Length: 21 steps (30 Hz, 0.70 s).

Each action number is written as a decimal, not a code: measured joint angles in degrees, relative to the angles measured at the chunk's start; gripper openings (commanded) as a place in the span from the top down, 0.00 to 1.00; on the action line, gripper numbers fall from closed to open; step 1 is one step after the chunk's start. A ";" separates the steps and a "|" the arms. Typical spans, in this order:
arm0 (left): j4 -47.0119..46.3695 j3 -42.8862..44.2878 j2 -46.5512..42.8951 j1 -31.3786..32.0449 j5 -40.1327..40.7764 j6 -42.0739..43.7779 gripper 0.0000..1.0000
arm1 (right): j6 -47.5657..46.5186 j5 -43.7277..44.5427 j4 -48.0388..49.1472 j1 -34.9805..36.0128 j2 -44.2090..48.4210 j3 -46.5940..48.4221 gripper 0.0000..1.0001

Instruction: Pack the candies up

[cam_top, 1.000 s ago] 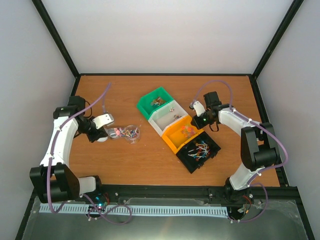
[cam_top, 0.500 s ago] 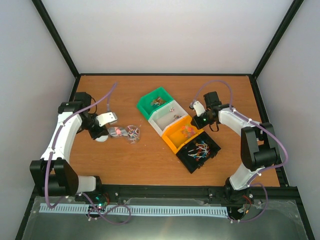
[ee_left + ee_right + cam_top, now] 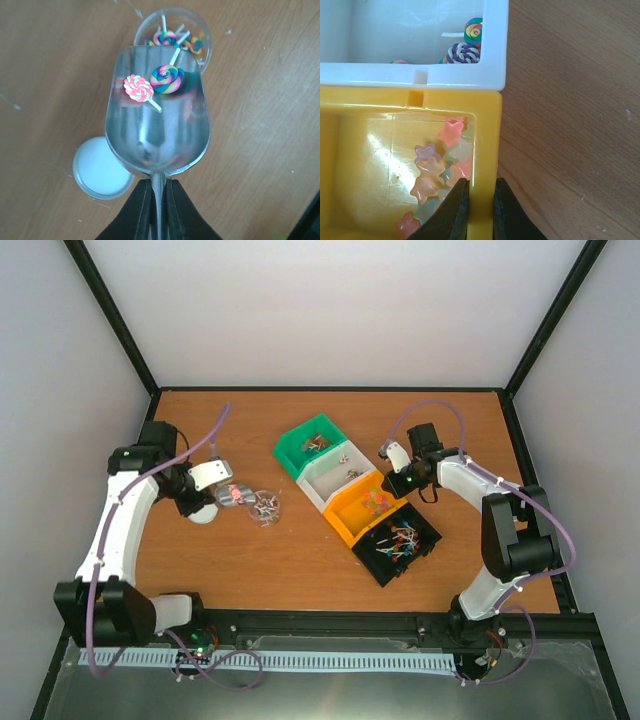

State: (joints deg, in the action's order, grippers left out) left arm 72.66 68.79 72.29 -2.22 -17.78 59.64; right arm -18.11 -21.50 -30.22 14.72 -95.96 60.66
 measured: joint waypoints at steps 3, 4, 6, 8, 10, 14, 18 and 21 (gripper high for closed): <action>-1.49 -0.35 -4.07 0.04 -1.44 0.68 0.99 | 0.02 -0.04 0.00 0.00 0.00 0.00 0.97; -2.19 -0.50 -5.44 0.04 -2.21 0.87 0.99 | 0.04 -0.04 0.00 0.00 0.00 0.00 0.97; -3.41 -0.72 -7.67 0.09 -3.45 1.40 0.99 | 0.11 -0.11 0.00 0.00 0.00 0.00 0.97; -4.59 -0.85 -9.53 0.26 -4.50 2.08 0.99 | 0.20 -0.20 0.02 -0.02 0.00 0.00 0.97; -5.88 -1.27 -11.17 0.52 -5.20 2.71 0.99 | 0.39 -0.39 0.04 -0.07 0.00 0.00 0.97; -7.28 -1.92 -13.22 0.85 -5.88 3.48 0.99 | 0.59 -0.61 0.04 -0.13 0.00 0.00 0.97; -7.08 -1.90 -10.34 0.85 -5.51 3.48 0.99 | 0.61 -0.70 0.04 -0.17 0.00 0.00 0.97; -6.62 -1.92 -6.56 0.87 -4.70 3.48 0.99 | 0.61 -0.83 0.04 -0.17 0.00 0.00 0.97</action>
State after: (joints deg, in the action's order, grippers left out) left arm 66.04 66.87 65.73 -1.34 -22.48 63.11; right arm -17.50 -22.33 -30.17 14.55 -95.96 60.66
